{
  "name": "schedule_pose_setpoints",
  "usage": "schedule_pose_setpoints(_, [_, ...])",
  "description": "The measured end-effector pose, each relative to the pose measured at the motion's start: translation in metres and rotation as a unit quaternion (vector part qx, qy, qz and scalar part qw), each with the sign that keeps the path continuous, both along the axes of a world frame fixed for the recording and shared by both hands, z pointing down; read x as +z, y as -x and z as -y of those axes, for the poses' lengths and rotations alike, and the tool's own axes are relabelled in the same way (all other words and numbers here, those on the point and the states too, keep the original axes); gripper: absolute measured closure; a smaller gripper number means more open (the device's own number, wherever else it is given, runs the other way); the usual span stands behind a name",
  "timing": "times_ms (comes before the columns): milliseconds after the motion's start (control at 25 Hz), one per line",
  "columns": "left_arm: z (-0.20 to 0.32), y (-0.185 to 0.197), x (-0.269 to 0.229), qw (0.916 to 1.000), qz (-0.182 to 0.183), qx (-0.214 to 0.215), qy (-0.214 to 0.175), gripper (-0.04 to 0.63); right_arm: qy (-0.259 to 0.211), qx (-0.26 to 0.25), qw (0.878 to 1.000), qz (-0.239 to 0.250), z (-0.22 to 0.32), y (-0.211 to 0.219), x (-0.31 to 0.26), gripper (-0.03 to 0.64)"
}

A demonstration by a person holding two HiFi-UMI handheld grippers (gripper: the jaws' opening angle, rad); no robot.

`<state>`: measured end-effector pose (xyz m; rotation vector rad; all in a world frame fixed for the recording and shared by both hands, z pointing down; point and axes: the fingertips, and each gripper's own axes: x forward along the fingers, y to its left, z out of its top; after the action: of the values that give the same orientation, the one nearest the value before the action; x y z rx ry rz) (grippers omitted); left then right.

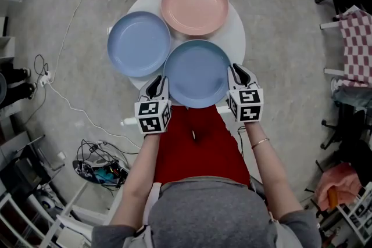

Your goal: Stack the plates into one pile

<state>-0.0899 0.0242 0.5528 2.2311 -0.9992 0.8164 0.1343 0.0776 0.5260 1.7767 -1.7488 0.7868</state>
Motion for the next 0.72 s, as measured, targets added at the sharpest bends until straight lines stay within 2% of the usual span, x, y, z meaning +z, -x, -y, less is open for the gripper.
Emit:
schedule_pose_setpoints(160, [-0.002, 0.003, 0.008, 0.9998, 0.002, -0.015, 0.016, 0.500, 0.017, -0.008, 1.000, 0.012, 0.002, 0.001, 0.009, 0.524])
schedule_pose_setpoints(720, [-0.010, -0.001, 0.032, 0.9968, 0.007, -0.040, 0.069, 0.466, 0.069, -0.027, 0.997, 0.026, 0.002, -0.001, 0.039, 0.511])
